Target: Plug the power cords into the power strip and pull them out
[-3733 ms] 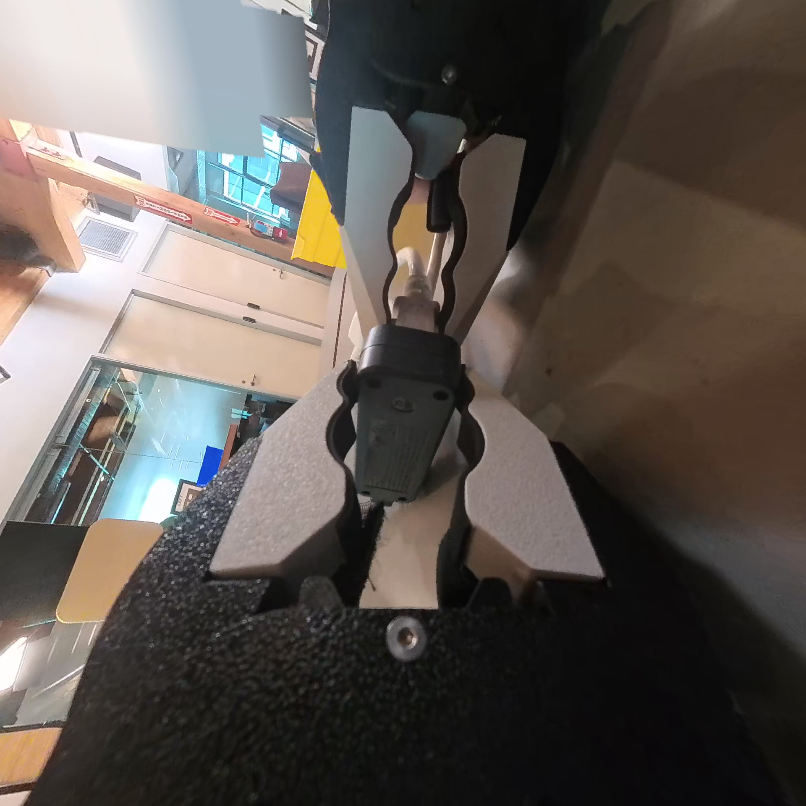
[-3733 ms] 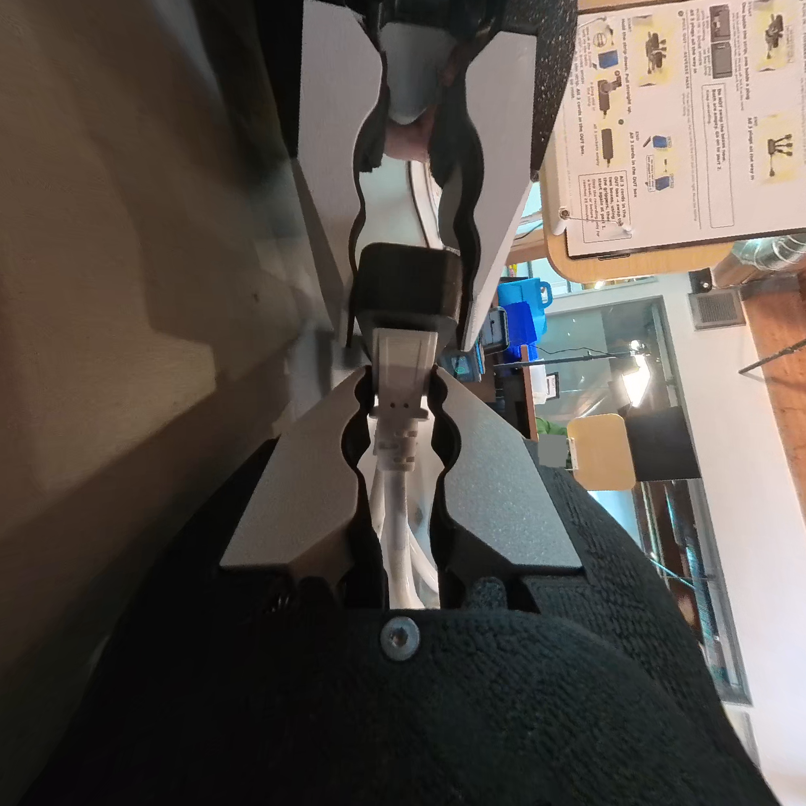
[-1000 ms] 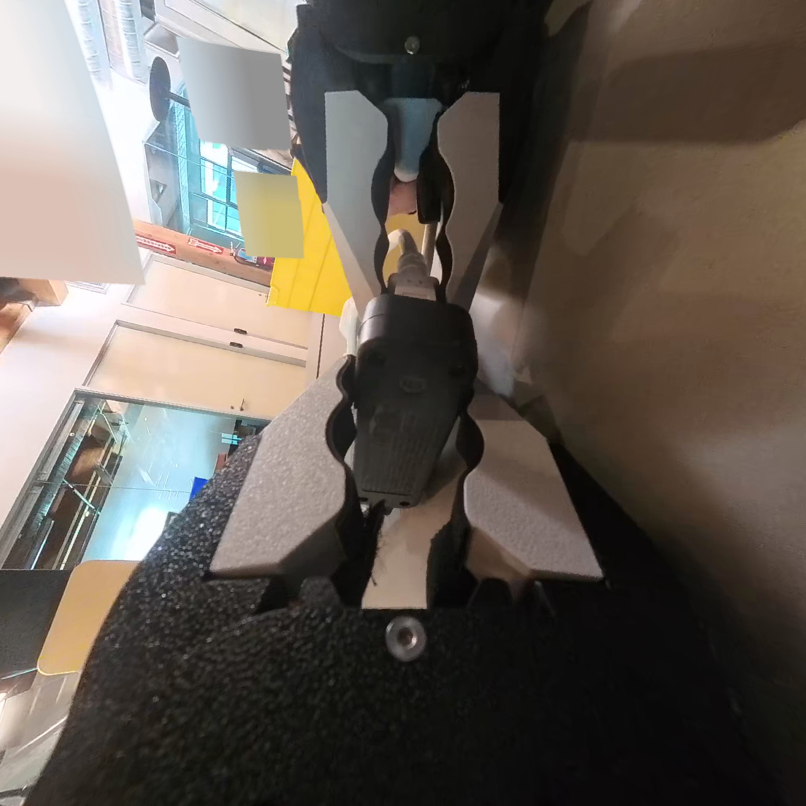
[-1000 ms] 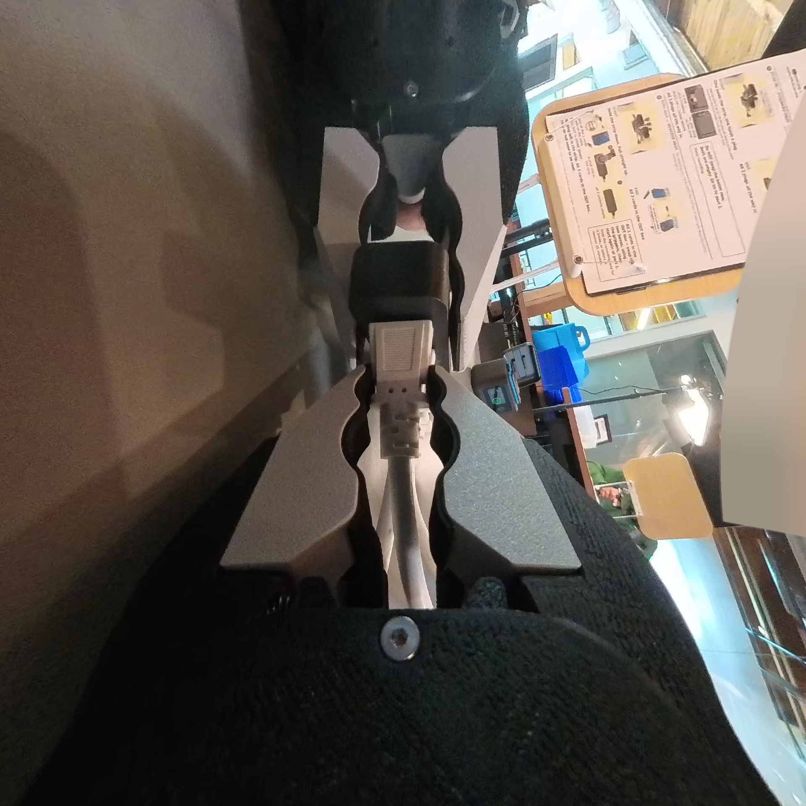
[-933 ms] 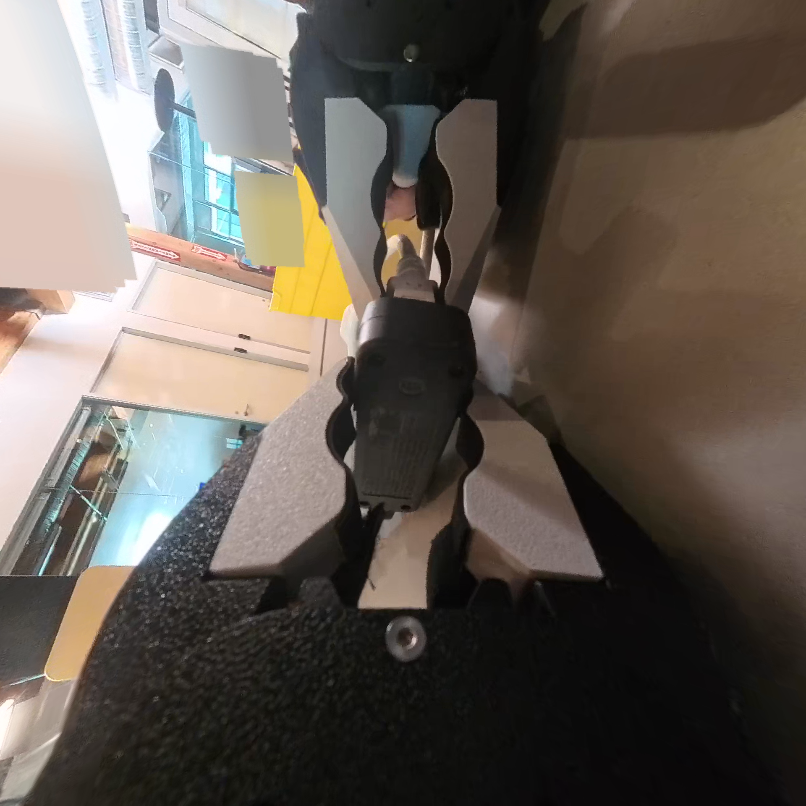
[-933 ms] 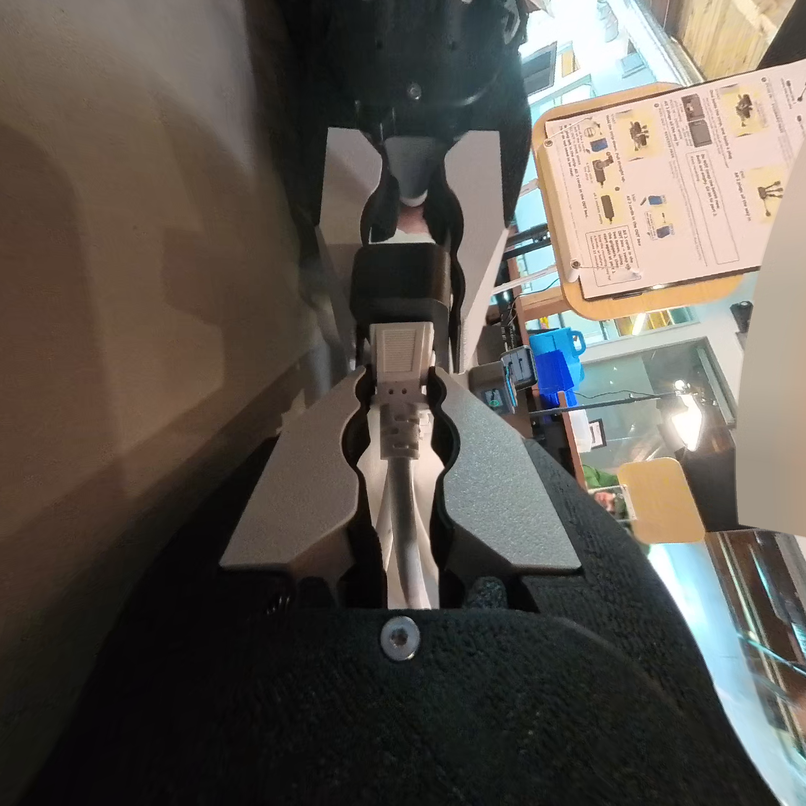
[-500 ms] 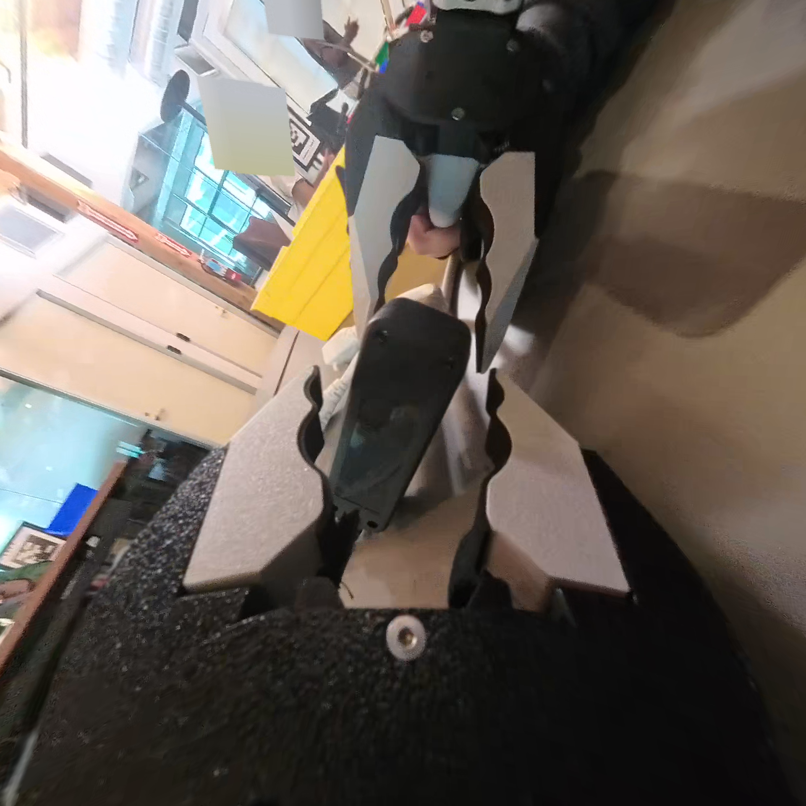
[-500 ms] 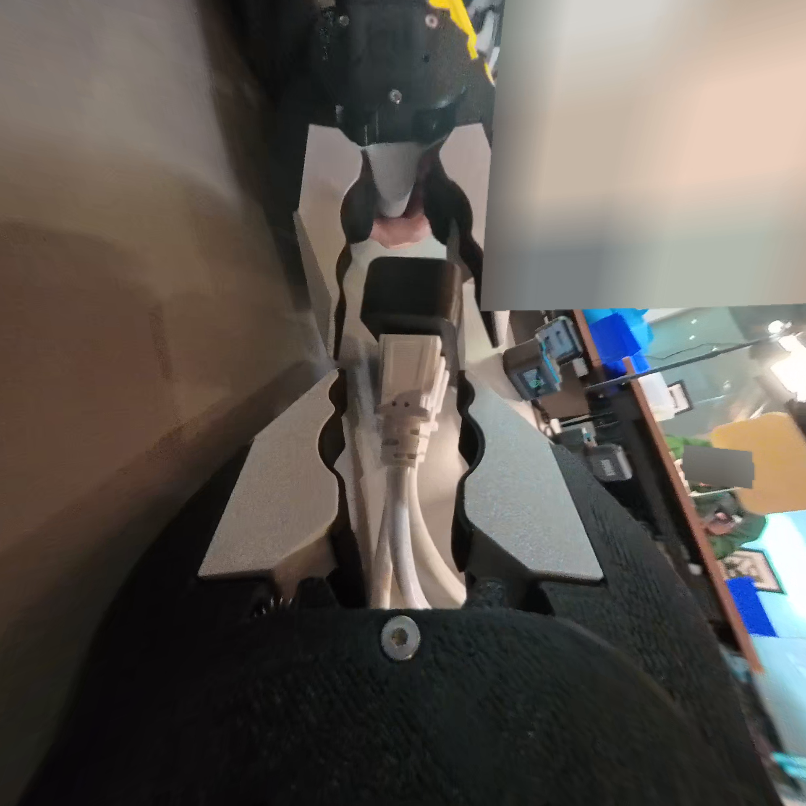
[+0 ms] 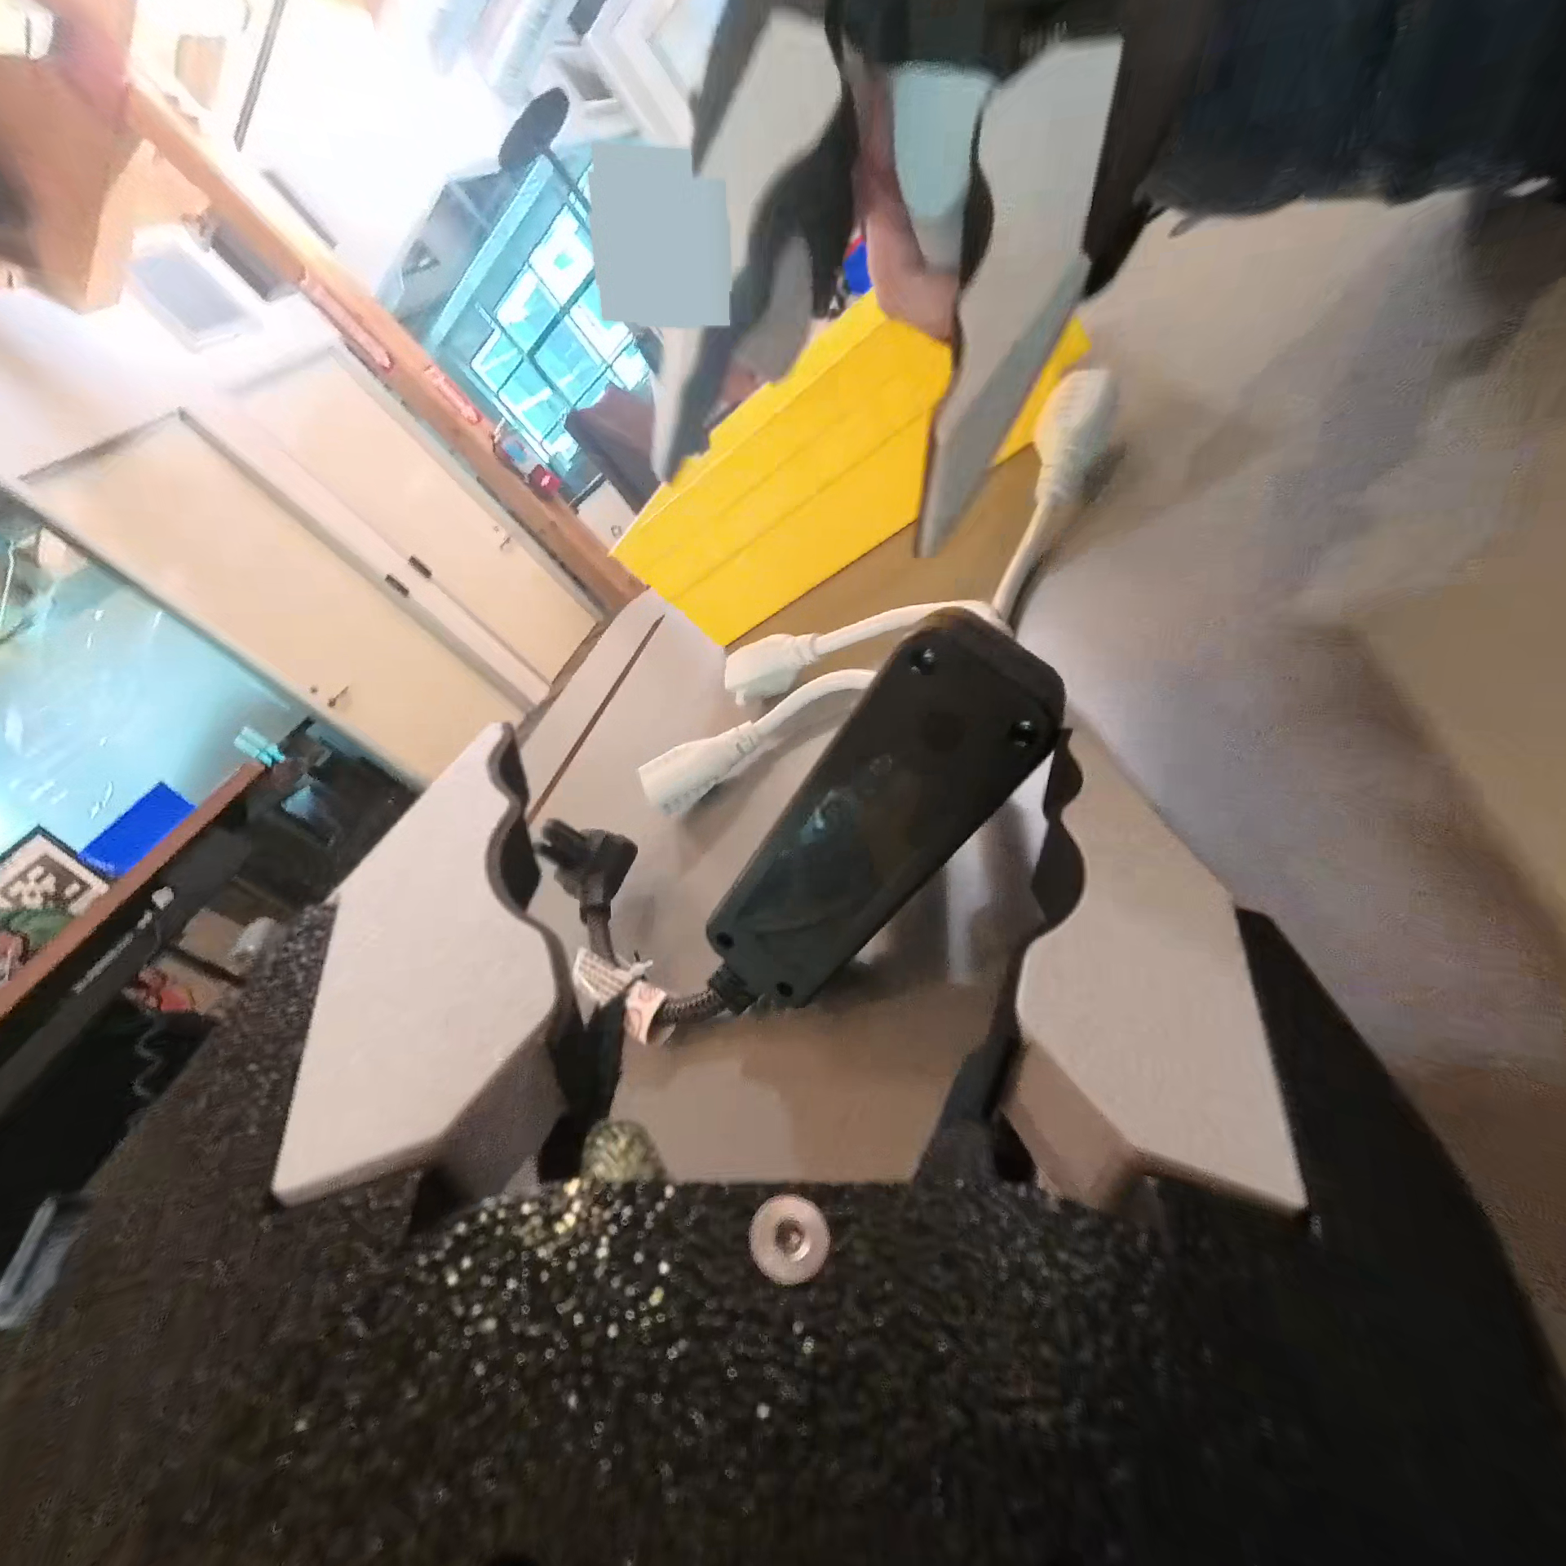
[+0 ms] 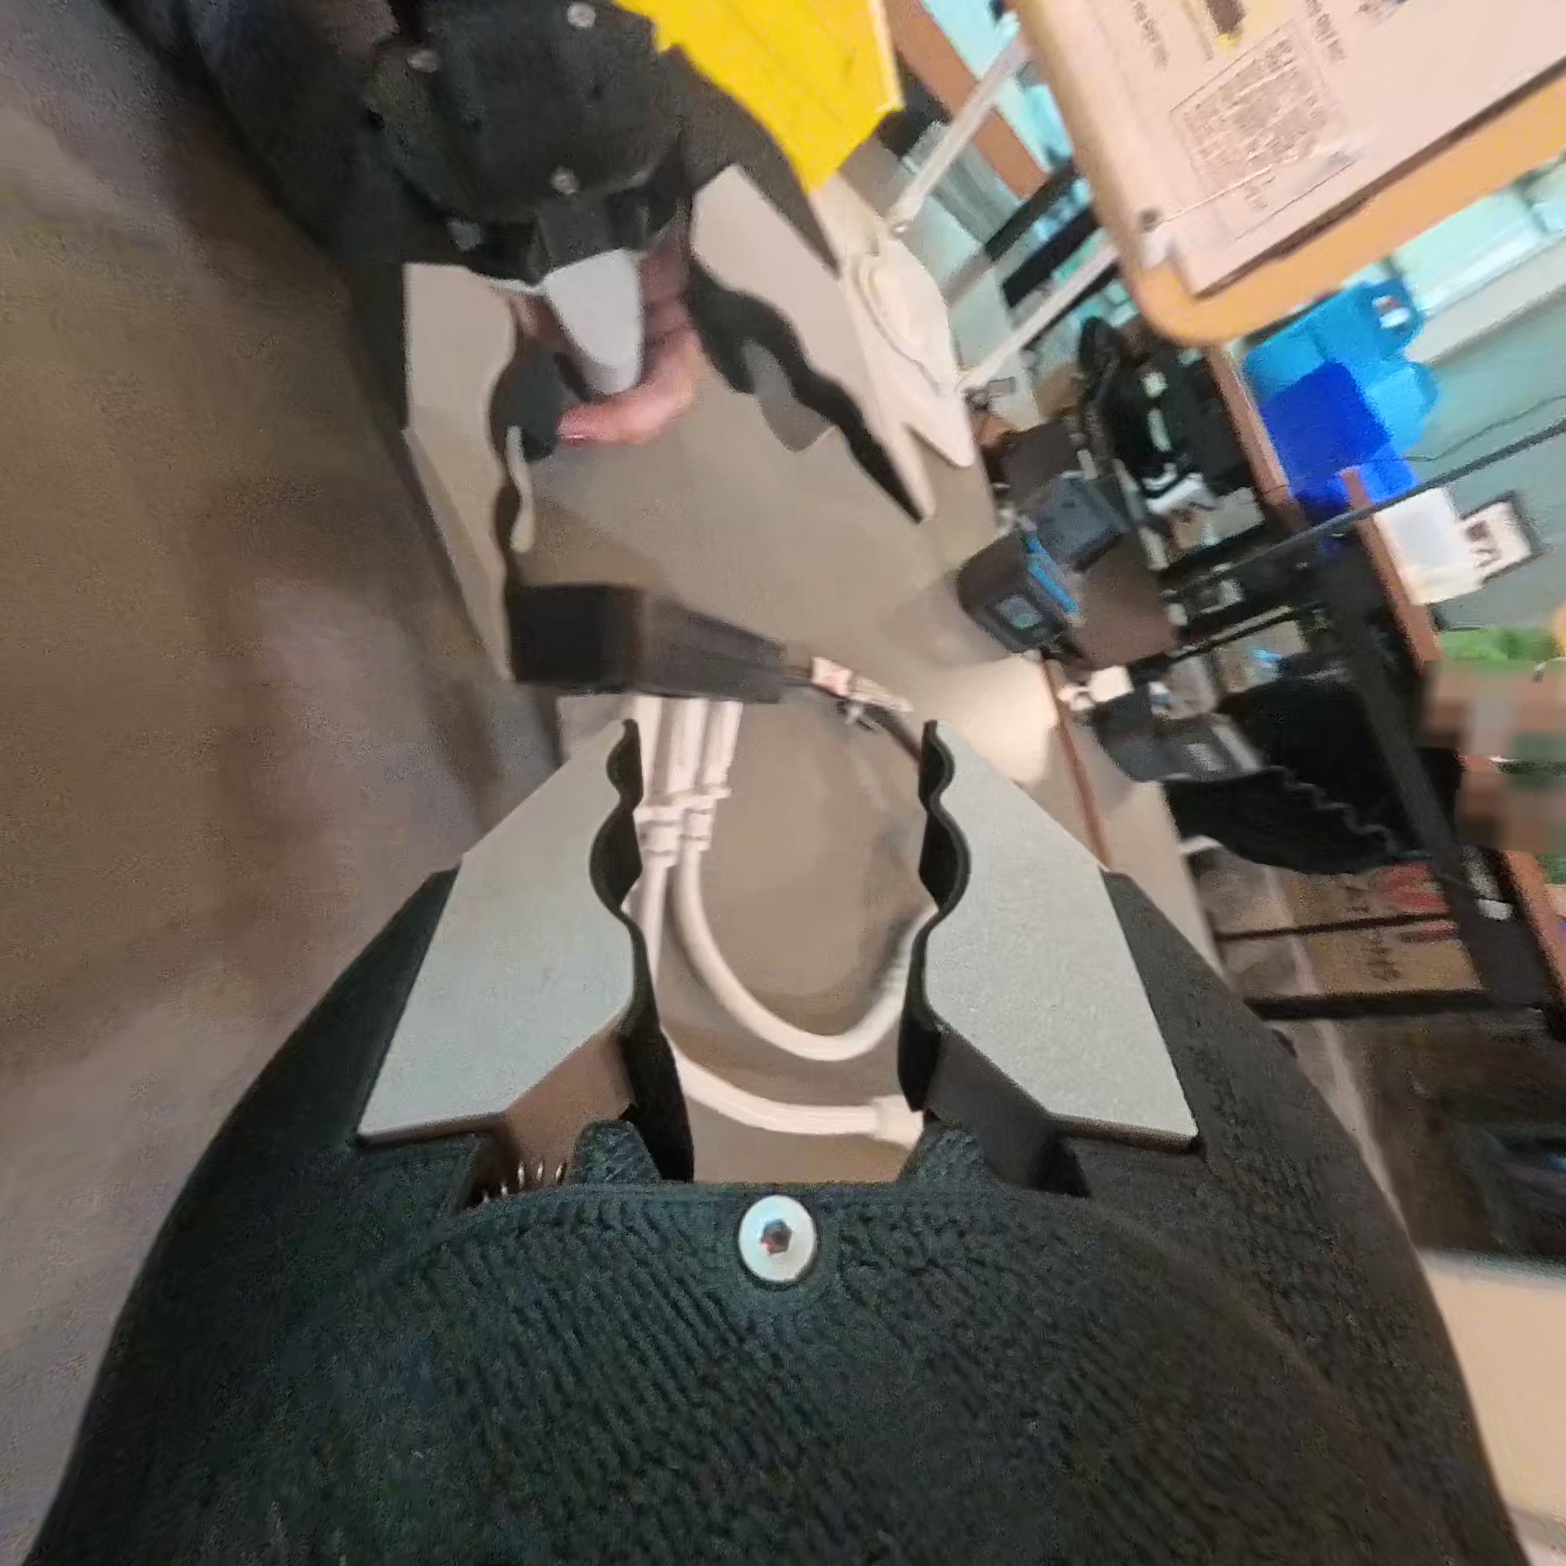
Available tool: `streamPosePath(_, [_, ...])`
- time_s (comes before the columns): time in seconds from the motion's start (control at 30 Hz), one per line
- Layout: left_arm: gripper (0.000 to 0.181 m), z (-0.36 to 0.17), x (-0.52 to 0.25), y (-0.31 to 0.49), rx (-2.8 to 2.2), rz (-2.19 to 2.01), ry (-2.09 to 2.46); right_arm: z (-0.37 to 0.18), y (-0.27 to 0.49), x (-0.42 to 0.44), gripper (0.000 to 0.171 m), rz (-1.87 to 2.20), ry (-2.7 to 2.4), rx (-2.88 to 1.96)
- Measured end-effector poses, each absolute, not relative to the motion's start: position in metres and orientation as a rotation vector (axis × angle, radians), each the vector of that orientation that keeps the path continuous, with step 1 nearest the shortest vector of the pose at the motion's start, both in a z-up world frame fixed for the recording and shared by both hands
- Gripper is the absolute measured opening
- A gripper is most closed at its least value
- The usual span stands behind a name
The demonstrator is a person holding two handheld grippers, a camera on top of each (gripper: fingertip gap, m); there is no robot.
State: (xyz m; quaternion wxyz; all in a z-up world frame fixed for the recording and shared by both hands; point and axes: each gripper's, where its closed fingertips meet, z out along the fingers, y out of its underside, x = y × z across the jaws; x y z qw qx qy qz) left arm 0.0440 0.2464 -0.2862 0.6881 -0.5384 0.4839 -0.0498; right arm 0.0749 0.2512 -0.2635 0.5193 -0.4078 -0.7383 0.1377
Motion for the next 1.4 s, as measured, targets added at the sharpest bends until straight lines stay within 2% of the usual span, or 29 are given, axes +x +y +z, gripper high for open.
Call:
streamPosePath(0.17, [0.122, -0.279, 0.039, 0.238, -1.242, -0.092, 1.047, -0.226, 0.253, 0.074, 0.07, 0.204, -1.78, -1.063])
streamPosePath(0.33, [0.13, -0.259, 0.033, 0.239, -1.282, -0.037, 0.985, -0.214, 0.245, 0.073, 0.082, 0.356, -1.627, -1.208])
streamPosePath(0.47, [0.148, -0.25, 0.01, 0.249, -1.479, 0.051, 0.831, -0.214, 0.262, 0.074, 0.116, 0.408, -1.433, -1.385])
streamPosePath(0.53, [0.158, -0.247, -0.001, 0.248, -1.575, 0.074, 0.721, -0.21, 0.261, 0.074, 0.123, 0.48, -1.34, -1.464])
streamPosePath(0.67, [0.159, -0.239, -0.011, 0.24, -1.658, 0.109, 0.532, -0.216, 0.249, 0.081, 0.136, 0.514, -1.253, -1.536])
streamPosePath(1.03, [0.159, -0.245, 0.012, 0.239, -1.738, 0.113, 0.571, -0.214, 0.231, 0.076, 0.138, 0.405, -1.341, -1.381])
streamPosePath(1.4, [0.159, -0.25, 0.0, 0.239, -1.825, 0.16, 0.56, -0.222, 0.236, 0.072, 0.137, 0.364, -1.356, -1.374])
